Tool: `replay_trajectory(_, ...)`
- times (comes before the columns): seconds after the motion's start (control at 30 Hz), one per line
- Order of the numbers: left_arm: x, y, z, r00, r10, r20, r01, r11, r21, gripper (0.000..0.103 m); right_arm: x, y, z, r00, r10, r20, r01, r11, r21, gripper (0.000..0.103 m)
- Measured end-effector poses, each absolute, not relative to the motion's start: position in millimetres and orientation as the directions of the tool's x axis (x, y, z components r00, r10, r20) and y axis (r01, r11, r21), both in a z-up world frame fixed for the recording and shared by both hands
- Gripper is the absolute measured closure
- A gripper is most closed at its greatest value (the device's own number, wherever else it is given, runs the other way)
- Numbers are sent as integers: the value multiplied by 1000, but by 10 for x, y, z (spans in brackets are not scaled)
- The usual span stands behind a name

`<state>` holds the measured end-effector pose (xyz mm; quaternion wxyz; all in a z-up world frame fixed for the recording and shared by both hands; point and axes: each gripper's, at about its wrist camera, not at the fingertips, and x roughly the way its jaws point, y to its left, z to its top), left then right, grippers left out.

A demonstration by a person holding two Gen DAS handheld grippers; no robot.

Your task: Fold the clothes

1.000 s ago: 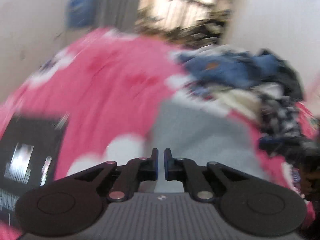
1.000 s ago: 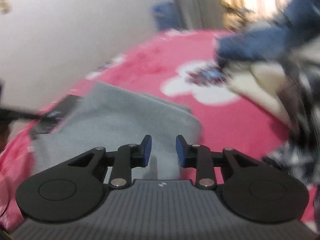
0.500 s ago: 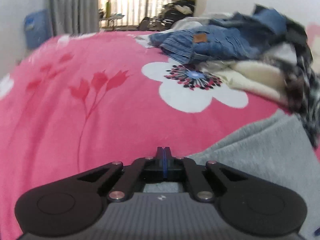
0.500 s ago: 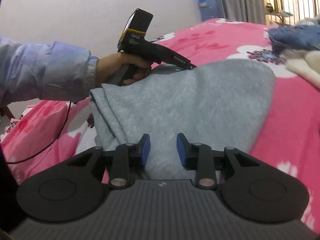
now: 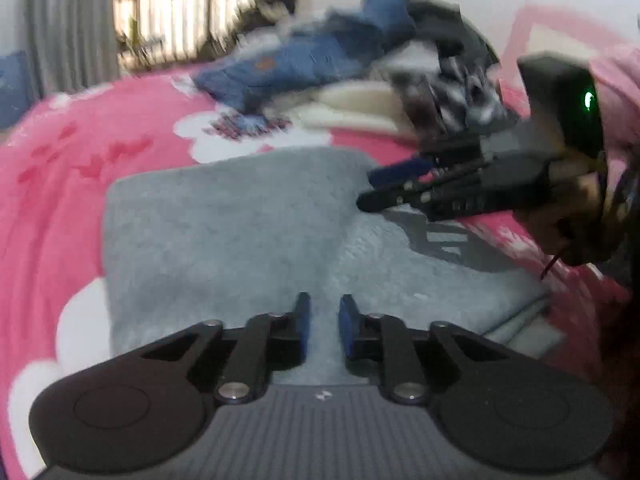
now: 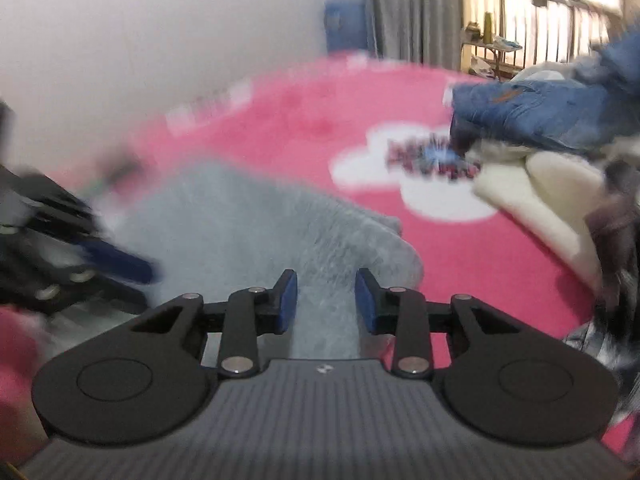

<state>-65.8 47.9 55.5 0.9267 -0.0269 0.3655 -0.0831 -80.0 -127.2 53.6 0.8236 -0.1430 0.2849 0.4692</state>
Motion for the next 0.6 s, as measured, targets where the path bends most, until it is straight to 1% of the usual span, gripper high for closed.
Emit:
replay_trajectory(0.03, -688, 570, 574, 718, -180, -672, 104, 983, -152, 98, -811, -1258, 493, 420, 678, -603, -852, 524, -4, 72)
replay_trajectory(0.07, -737, 669, 602, 720, -182, -670, 61, 978, -201, 100, -770, -1289, 501, 437, 664, -607, -835, 550, 0, 72)
replay_trajectory(0.1, -814, 734, 627, 724, -157, -671, 18, 978, -210, 100, -730, -1319, 508, 454, 649, -610, -817, 576, 4, 72)
replay_trajectory(0.13, -899, 761, 655, 726, -123, -676, -1, 984, -179, 100, -667, -1370, 508, 466, 636, -615, -800, 600, 15, 65)
replay_trajectory(0.17, -968, 769, 676, 725, -103, -681, 1, 989, -148, 100, -568, -1451, 495, 468, 628, -621, -783, 621, 38, 46)
replay_trajectory(0.2, -1001, 768, 699, 722, -84, -687, -7, 992, -130, 100, -469, -1533, 483, 471, 620, -628, -765, 641, 60, 44)
replay_trajectory(0.23, -1025, 760, 725, 718, -66, -693, -16, 994, -111, 100, -403, -1610, 489, 482, 606, -633, -746, 663, 66, 44)
replay_trajectory(0.27, -1019, 732, 766, 713, -50, -699, -25, 995, -96, 100, -390, -1678, 526, 507, 581, -637, -726, 686, 48, 55)
replay_trajectory(0.3, -1006, 699, 836, 715, -28, -698, -41, 996, -82, 99, -376, -1746, 563, 531, 556, -639, -706, 708, 29, 70)
replay_trajectory(0.33, -995, 658, 900, 722, -15, -691, -51, 996, -76, 98, -393, -1818, 612, 544, 550, -633, -700, 714, 18, 70)
replay_trajectory(0.37, -997, 592, 945, 745, -29, -666, -42, 995, -91, 98, -473, -1874, 671, 522, 590, -615, -726, 686, 43, 70)
replay_trajectory(0.4, -994, 526, 984, 767, -51, -639, -25, 994, -109, 97, -577, -1894, 714, 468, 649, -600, -760, 642, 101, 70)
replay_trajectory(0.43, -977, 462, 982, 784, -97, -613, 13, 990, -140, 86, -681, -1914, 758, 411, 704, -579, -790, 592, 159, 70)
replay_trajectory(0.47, -947, 402, 917, 781, -141, -608, 40, 983, -177, 75, -784, -1934, 801, 352, 754, -554, -815, 539, 215, 70)
replay_trajectory(0.5, -911, 345, 832, 770, -180, -612, 62, 976, -210, 74, -888, -1954, 845, 292, 800, -525, -835, 481, 268, 69)
replay_trajectory(0.53, -864, 299, 690, 741, -194, -643, 63, 973, -220, 77, -1008, -1933, 838, 227, 825, -517, -853, 424, 304, 69)
replay_trajectory(0.57, -856, 261, 571, 737, -170, -654, 58, 980, -189, 87, -1153, -1848, 749, 156, 822, -547, -872, 375, 314, 71)
replay_trajectory(0.6, -873, 253, 523, 750, -150, -644, 66, 986, -152, 90, -1298, -1764, 660, 86, 813, -576, -887, 325, 327, 71)
